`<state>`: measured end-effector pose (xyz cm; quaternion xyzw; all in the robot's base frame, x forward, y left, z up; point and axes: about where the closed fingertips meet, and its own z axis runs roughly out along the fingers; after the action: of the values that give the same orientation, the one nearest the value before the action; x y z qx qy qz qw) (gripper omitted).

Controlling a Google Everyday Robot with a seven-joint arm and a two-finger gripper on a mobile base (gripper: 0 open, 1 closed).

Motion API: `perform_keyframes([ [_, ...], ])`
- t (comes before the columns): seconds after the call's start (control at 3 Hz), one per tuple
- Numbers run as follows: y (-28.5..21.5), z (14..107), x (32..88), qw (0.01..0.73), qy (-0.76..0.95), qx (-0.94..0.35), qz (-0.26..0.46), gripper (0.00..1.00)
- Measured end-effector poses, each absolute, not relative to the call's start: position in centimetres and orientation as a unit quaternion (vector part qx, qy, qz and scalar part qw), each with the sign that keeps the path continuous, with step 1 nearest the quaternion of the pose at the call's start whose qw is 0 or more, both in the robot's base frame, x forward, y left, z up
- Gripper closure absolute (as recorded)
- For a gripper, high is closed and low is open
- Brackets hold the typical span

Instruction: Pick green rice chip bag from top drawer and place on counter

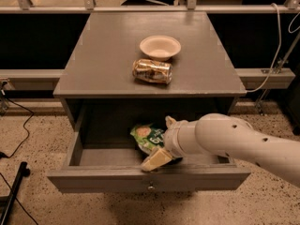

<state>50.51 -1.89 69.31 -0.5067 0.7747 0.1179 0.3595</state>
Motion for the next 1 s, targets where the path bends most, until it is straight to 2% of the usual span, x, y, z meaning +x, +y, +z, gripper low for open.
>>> perform_keyframes([
  [0.33, -1.9, 68.9, 51.3, 0.358, 0.782, -0.5, 0.106, 0.0],
  [0.67, -2.1, 68.8, 52.1, 0.36, 0.789, -0.488, 0.104, 0.16],
  [1.0, -2.0, 67.5, 52.8, 0.352, 0.796, -0.483, 0.1, 0.4],
])
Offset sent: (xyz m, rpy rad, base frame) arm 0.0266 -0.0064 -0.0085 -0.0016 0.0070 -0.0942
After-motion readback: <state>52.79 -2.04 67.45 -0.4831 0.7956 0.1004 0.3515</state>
